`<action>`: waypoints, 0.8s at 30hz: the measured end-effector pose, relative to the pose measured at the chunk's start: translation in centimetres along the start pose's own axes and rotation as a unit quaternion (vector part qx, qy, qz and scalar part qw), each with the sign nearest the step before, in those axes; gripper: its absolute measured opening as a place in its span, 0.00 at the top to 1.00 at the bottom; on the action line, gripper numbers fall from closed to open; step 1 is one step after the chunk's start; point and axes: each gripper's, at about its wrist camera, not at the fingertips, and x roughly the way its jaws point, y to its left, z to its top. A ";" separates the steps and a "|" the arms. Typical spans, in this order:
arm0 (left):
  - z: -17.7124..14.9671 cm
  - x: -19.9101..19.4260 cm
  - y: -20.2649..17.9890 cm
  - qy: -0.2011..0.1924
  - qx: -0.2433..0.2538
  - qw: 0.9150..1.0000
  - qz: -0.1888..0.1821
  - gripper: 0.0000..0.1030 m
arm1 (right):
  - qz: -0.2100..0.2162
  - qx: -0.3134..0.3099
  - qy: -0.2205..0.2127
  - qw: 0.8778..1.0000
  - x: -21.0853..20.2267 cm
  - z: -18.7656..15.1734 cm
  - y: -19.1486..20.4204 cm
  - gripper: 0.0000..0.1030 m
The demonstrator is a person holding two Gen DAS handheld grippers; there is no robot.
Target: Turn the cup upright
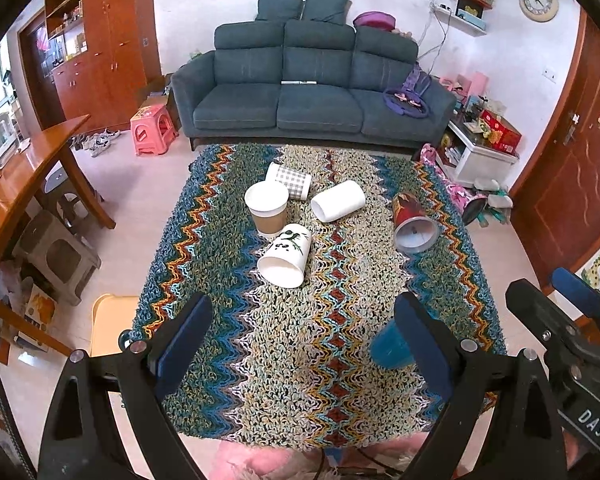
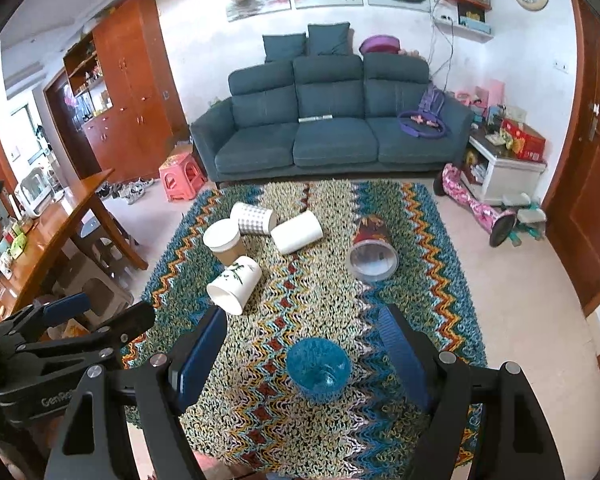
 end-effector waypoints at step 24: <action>0.5 -1.2 -0.6 -0.023 -0.001 1.000 0.015 0.09 | -0.004 -0.012 -0.014 1.000 -1.1 0.6 0.5 0.23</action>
